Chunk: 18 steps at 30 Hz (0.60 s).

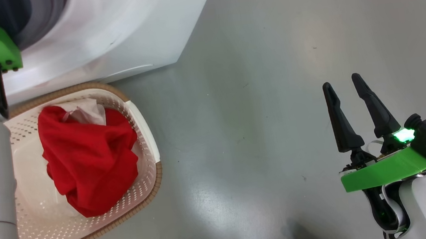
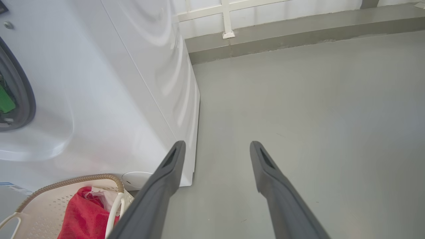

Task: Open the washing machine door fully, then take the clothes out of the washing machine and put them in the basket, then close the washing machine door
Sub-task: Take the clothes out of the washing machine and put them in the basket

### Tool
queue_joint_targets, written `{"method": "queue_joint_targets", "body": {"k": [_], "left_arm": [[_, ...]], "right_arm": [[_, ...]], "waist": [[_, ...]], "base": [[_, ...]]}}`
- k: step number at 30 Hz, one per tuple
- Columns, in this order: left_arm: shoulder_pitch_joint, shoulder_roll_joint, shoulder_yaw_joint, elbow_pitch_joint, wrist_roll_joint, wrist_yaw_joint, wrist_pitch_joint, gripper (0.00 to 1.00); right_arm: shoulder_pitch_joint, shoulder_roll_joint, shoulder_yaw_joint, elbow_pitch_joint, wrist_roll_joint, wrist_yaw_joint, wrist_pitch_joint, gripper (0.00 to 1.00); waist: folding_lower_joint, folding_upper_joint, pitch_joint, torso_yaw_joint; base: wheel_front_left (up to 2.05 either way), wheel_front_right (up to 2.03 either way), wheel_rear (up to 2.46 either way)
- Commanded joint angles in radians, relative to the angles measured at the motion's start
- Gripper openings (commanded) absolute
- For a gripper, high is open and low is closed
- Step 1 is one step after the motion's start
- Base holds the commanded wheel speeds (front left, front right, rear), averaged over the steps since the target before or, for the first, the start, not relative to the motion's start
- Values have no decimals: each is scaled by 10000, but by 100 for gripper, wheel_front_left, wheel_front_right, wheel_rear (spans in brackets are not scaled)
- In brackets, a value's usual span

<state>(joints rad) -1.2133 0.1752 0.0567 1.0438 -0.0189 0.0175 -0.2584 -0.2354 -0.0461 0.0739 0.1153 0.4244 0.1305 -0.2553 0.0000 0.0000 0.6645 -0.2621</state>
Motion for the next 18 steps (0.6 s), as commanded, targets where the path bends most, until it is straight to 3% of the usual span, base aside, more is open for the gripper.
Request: {"method": "queue_joint_targets", "body": {"k": [1, 11, 18], "left_arm": [[-36, 551, 109, -95, -44, 87, -34, 1], [116, 423, 111, -409, -272, 33, -34, 0], [1159, 224, 306, -1969, -443, -26, -34, 0]], "right_arm": [[2, -42, 158, -234, 21, 2, -65, 100], [14, -42, 107, -196, -40, 2, -65, 100], [143, -42, 15, -190, -193, 2, -65, 100]], "waist": [[0, 0, -20, 25], [0, 0, -273, 150], [0, 0, -711, 391]], "base": [[0, 0, 0], [0, 0, 0], [0, 0, 0]]}}
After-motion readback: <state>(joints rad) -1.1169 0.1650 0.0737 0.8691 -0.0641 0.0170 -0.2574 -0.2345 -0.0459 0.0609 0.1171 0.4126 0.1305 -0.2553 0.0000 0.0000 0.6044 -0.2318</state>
